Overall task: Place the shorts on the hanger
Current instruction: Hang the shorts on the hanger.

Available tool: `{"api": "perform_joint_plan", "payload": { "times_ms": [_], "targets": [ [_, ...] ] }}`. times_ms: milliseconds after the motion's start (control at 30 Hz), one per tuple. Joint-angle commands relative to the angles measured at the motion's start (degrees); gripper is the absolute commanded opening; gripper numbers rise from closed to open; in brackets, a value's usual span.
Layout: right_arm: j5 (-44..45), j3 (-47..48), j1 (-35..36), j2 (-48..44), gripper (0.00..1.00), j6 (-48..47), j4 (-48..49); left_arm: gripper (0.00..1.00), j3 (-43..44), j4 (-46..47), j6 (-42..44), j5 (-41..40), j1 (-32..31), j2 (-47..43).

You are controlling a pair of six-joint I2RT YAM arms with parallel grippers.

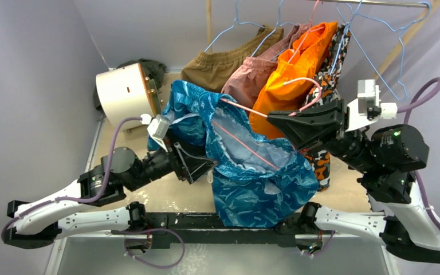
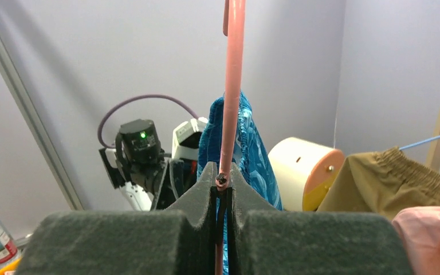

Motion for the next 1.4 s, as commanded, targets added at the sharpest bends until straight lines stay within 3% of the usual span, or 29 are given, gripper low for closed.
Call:
{"api": "perform_joint_plan", "payload": {
  "times_ms": [0,400,433,600,667,867,1033,1300,1367],
  "targets": [
    [-0.12,3.37,0.15,0.45,0.00,-1.18,5.95,0.68,3.76,5.88,-2.08,4.44,0.00,2.27],
    [6.87,4.50,0.16,1.12,0.00,-1.46,1.07,0.55,5.15,10.42,-4.99,7.05,-0.04,8.60],
    [7.32,4.51,0.15,1.31,0.00,-1.56,0.92,0.52,5.15,10.41,-5.02,6.83,-0.04,9.03],
    [10.98,5.27,0.18,3.03,0.00,-3.10,-1.01,0.12,5.63,11.73,-5.07,6.67,0.00,10.50],
    [12.89,6.06,0.15,4.25,0.00,-4.11,-2.52,0.01,6.75,12.44,-5.01,6.06,-0.04,10.73],
    [14.82,12.27,0.14,10.88,0.00,-8.01,-9.26,0.00,11.56,16.91,-6.56,1.76,0.00,11.08],
    [15.25,7.29,0.11,11.51,0.00,-8.21,-9.84,0.00,11.87,19.75,-9.52,-0.11,-0.04,12.81],
    [13.38,7.22,0.15,8.66,0.00,-7.61,-9.07,0.00,8.32,12.07,-13.45,-8.77,-0.03,13.38],
    [10.76,6.62,0.17,8.73,0.00,-6.25,-10.21,0.04,7.20,10.81,-14.53,-9.54,-0.02,13.61]
  ]
}}
